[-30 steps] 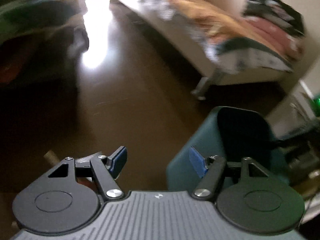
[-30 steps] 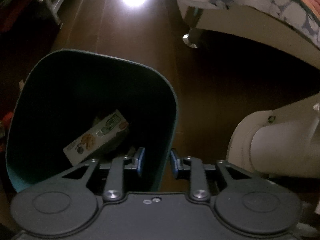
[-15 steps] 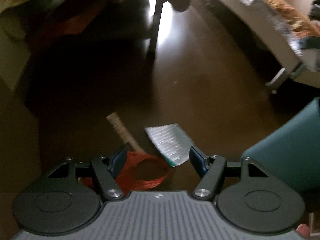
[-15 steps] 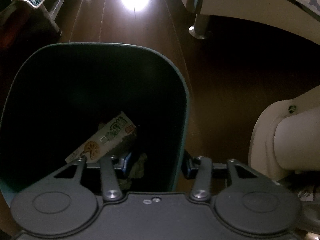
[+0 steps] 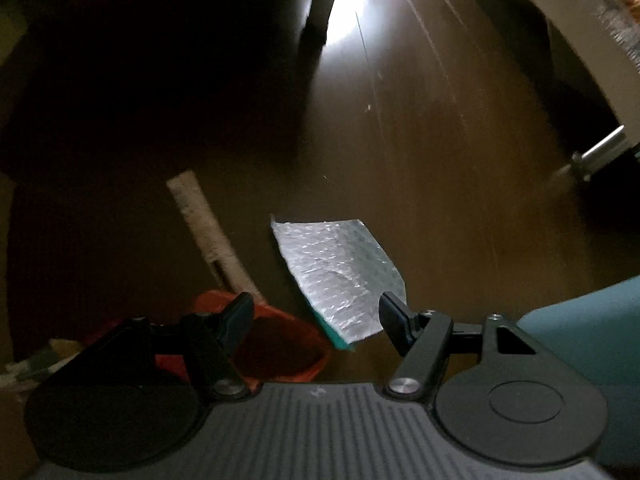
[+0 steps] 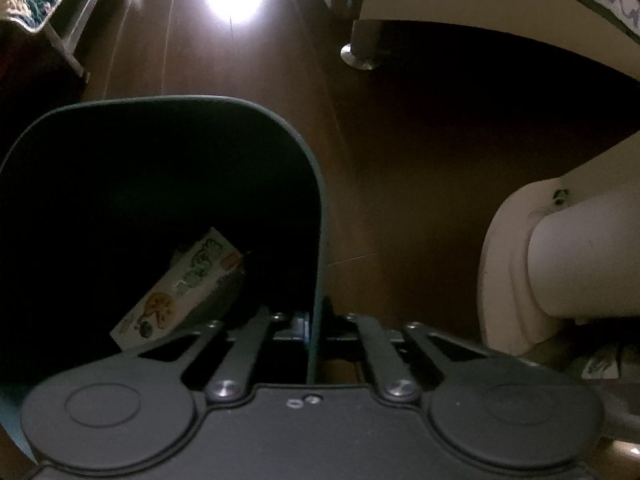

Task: Collect trash
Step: 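Grasp the bubble wrap sheet with the left tool and lift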

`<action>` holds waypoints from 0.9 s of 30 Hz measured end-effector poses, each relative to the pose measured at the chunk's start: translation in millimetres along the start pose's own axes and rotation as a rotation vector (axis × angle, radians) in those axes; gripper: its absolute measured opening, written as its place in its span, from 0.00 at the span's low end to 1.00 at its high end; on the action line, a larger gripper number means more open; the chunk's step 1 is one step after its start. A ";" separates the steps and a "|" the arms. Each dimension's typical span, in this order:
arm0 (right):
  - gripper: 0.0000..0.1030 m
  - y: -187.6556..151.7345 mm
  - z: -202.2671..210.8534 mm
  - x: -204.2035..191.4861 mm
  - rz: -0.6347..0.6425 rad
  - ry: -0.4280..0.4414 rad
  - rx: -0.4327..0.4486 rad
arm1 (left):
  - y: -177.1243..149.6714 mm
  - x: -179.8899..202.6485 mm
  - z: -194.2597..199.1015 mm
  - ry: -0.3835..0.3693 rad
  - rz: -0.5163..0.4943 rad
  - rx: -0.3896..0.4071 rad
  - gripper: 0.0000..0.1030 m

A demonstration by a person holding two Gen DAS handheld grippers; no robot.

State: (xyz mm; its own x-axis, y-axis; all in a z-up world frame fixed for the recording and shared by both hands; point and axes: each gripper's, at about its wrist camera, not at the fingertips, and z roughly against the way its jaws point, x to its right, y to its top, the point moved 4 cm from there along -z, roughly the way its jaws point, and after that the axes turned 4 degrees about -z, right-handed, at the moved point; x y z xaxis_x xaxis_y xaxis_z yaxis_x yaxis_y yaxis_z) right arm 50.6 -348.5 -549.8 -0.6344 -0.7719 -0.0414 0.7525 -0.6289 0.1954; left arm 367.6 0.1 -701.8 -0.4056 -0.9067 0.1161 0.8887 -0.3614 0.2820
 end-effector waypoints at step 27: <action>0.04 6.6 47.3 14.7 0.030 -0.215 0.107 | 17.3 27.9 -87.6 0.084 0.053 -0.128 0.06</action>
State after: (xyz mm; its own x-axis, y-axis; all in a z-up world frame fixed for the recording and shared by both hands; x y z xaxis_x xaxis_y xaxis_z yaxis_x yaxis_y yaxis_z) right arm 37.9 -359.6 -502.7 -0.6434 -0.7457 0.1730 0.7560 -0.5834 0.2969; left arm 390.4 -50.5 -777.1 -0.3431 -0.9382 0.0460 0.9304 -0.3327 0.1537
